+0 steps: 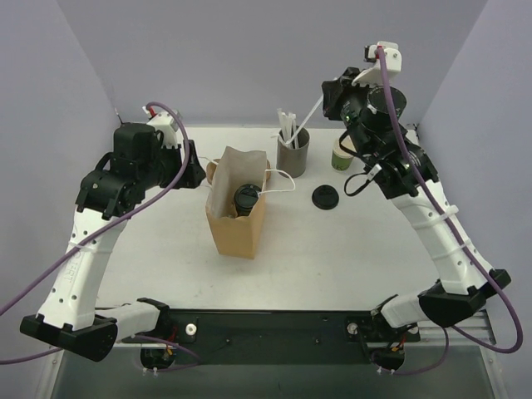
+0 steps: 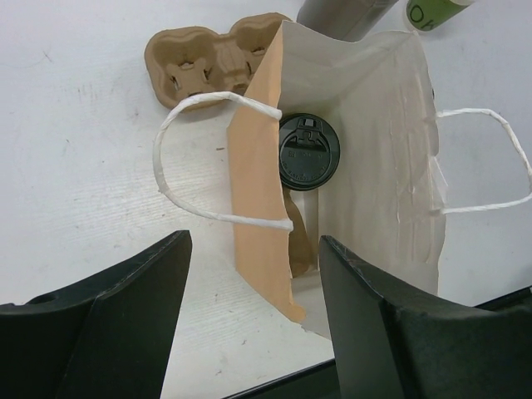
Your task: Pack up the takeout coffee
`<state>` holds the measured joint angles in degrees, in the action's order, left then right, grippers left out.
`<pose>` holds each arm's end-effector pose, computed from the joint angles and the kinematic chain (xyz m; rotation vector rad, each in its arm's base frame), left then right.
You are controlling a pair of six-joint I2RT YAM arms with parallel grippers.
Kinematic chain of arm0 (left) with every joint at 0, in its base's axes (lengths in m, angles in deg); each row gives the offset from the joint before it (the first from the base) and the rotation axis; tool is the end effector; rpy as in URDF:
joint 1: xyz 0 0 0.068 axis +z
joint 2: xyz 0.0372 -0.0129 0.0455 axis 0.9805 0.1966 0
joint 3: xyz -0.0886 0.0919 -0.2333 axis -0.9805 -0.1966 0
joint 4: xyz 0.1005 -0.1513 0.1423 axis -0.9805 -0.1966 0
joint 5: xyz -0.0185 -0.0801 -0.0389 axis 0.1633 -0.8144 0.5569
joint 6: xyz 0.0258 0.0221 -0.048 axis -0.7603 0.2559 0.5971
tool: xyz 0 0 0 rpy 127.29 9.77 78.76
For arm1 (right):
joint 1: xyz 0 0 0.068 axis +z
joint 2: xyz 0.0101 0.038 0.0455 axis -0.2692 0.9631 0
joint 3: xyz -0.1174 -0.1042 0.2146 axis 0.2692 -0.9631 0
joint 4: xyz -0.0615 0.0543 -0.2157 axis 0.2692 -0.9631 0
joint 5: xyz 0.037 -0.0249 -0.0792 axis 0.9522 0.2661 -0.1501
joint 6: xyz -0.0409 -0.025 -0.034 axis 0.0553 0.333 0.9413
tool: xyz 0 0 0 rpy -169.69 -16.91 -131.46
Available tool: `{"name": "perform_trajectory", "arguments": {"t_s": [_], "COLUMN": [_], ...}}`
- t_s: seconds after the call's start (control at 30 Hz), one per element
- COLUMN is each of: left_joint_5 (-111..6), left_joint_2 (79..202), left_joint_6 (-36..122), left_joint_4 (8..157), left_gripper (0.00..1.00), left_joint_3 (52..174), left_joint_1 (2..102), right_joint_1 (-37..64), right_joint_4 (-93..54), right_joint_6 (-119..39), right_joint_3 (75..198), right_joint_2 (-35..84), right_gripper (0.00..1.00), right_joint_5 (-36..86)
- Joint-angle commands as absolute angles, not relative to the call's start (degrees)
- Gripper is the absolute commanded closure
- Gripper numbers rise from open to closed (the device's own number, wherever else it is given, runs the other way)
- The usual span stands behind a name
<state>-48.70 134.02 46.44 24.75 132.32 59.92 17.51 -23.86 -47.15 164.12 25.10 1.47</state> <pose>0.1852 -0.0664 0.4266 0.1250 2.1735 -0.4240 0.2313 0.1366 0.5339 0.0308 1.3117 0.5213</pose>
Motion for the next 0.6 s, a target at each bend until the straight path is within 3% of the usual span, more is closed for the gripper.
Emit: {"name": "perform_trajectory", "arguments": {"t_s": [0.0, 0.27, 0.57], "left_joint_5": [-46.8, -46.1, -46.4], "left_joint_2": [132.3, 132.1, 130.8], "left_joint_6": [47.5, 48.0, 48.2], "left_joint_4": [28.2, 28.8, 29.4], "left_gripper": [0.27, 0.27, 0.26], "left_joint_3": [131.9, 130.6, 128.3], "left_joint_1": [61.0, 61.8, 62.8], "right_joint_1": [20.8, 33.0, 38.7], "right_joint_4": [-22.9, -23.7, -22.6], "right_joint_6": [-50.2, -51.0, -54.4], "right_joint_3": [163.1, 160.9, 155.5], "right_joint_2": [22.7, 26.4, 34.5], "right_gripper": [1.00, 1.00, 1.00], "right_joint_5": [7.7, 9.4, 10.6]}}
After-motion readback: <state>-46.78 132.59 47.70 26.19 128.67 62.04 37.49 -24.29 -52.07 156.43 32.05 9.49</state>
